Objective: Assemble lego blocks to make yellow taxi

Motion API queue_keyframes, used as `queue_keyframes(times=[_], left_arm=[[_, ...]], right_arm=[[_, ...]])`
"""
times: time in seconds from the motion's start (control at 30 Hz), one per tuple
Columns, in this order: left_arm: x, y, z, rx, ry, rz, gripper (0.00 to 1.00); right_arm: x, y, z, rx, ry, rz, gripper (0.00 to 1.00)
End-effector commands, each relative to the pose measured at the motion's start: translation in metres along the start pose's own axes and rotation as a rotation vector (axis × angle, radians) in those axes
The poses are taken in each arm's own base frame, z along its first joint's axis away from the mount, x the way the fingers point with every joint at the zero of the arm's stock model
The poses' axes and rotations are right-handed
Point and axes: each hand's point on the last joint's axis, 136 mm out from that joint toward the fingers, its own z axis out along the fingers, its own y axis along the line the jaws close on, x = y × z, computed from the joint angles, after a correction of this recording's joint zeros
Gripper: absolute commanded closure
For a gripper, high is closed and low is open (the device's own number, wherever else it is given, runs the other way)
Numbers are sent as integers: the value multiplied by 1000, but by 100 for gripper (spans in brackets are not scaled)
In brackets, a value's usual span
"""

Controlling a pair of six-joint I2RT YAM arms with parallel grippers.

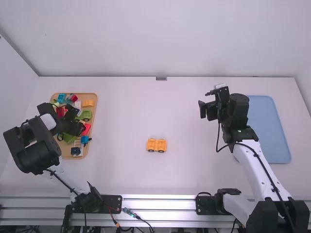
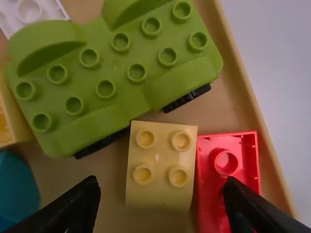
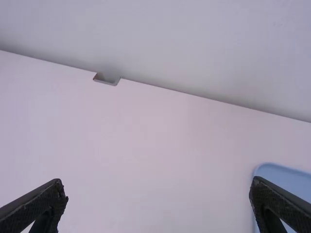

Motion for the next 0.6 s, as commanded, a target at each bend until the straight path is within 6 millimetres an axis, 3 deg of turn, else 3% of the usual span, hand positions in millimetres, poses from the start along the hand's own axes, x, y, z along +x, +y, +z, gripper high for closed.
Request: queue_keyframes(times=[0.0, 0.17, 0.33, 0.57], left_arm=[[6, -2, 5, 16, 11, -9, 33], [7, -1, 4, 14, 11, -12, 35], [1, 3, 4, -2, -4, -51, 24], [-6, 6, -3, 11, 2, -67, 22]], right_arm=[[-15, -1, -5, 5, -35, 2, 1], [-15, -2, -5, 5, -35, 2, 1], [-15, -2, -5, 6, -35, 2, 1], [-15, -1, -5, 5, -36, 2, 1]])
